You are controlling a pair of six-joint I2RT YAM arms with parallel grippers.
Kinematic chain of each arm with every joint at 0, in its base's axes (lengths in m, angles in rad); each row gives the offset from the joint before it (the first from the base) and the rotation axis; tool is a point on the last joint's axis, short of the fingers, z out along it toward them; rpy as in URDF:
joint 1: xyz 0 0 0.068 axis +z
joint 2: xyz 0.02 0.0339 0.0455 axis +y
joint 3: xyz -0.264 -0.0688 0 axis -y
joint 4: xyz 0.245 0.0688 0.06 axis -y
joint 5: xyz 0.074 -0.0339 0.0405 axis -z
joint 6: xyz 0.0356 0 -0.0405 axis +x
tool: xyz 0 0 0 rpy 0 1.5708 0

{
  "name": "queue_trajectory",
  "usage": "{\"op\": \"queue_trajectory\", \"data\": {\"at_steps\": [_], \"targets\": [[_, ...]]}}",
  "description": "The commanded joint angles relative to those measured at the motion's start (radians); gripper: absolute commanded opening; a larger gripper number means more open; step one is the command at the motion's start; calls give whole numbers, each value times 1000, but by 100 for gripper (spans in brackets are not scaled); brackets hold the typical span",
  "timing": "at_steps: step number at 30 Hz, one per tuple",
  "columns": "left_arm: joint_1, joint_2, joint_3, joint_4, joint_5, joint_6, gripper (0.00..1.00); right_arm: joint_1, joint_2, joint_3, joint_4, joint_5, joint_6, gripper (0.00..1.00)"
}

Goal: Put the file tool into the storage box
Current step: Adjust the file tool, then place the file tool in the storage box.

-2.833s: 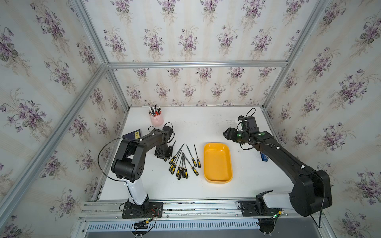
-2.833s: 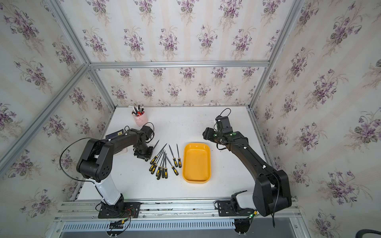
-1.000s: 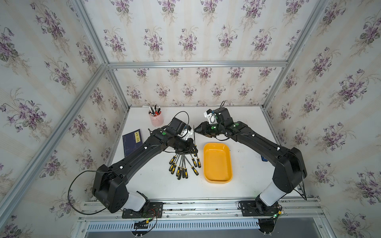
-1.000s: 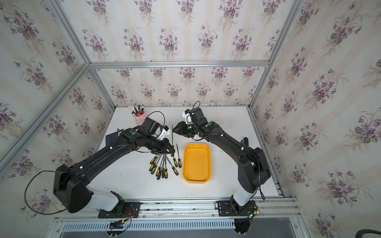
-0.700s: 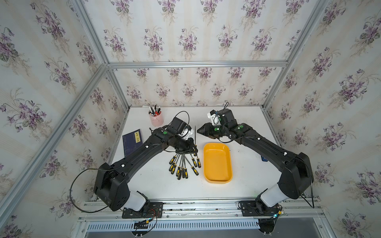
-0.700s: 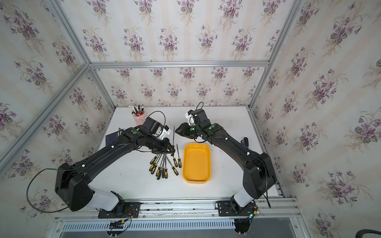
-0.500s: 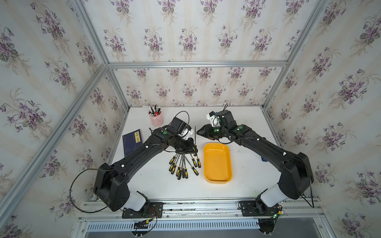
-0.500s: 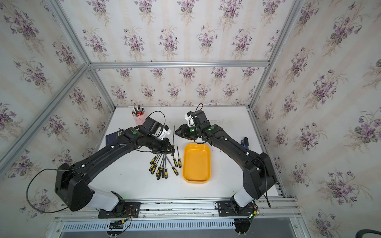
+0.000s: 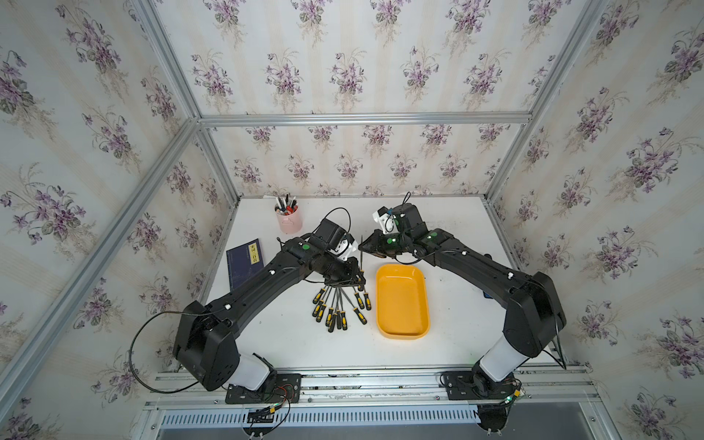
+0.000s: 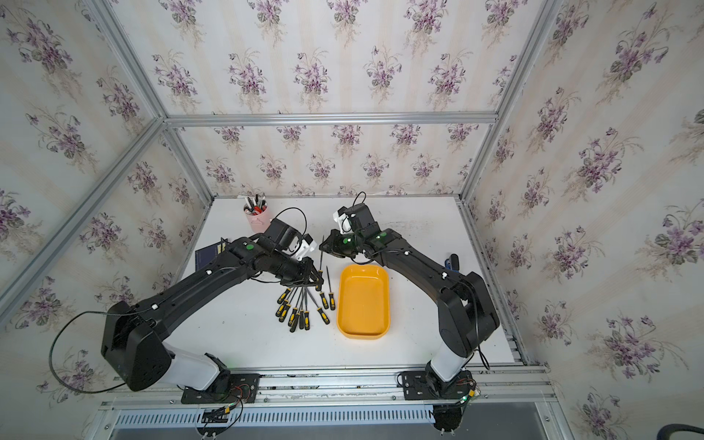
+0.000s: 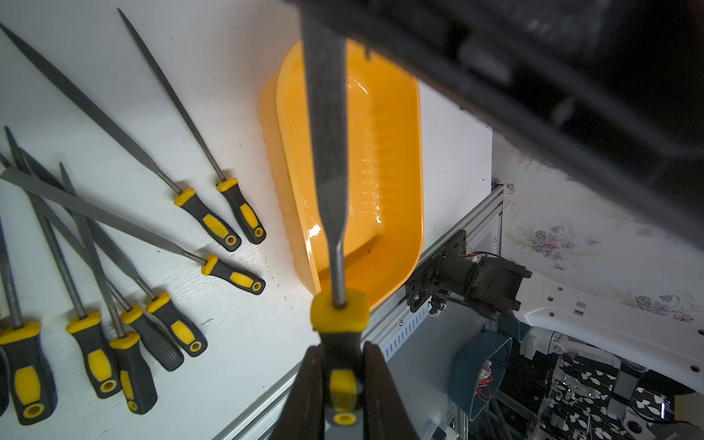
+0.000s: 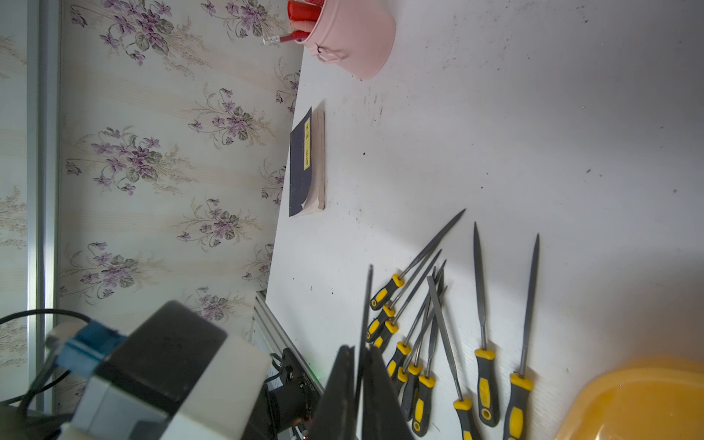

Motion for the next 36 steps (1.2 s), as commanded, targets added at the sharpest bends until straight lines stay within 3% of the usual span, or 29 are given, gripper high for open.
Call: {"op": "queue_trajectory", "data": {"at_steps": [1,9,10,15,18,24,27,36], "targets": [[-1,-4,-4,18,15,4,5,0,5,12,7,10,-16,0],[-2,-7,-7,39,25,-12,9,0,-24,10,-40,35,-42,0],[-2,-7,-6,39,23,-15,14,0,-29,7,-47,37,-44,0],[0,-13,9,13,-1,-23,63,-1,-55,22,-114,84,-77,0],[3,-35,26,-17,-24,-22,73,-3,-64,63,-211,140,-124,0],[24,-118,65,-125,-116,-13,87,-15,-68,159,-488,349,-220,0],[31,-128,64,-138,-136,-5,90,-18,-57,161,-574,439,-247,0],[30,-109,25,-83,-139,-19,90,-37,-78,-11,-528,537,-228,0]]}}
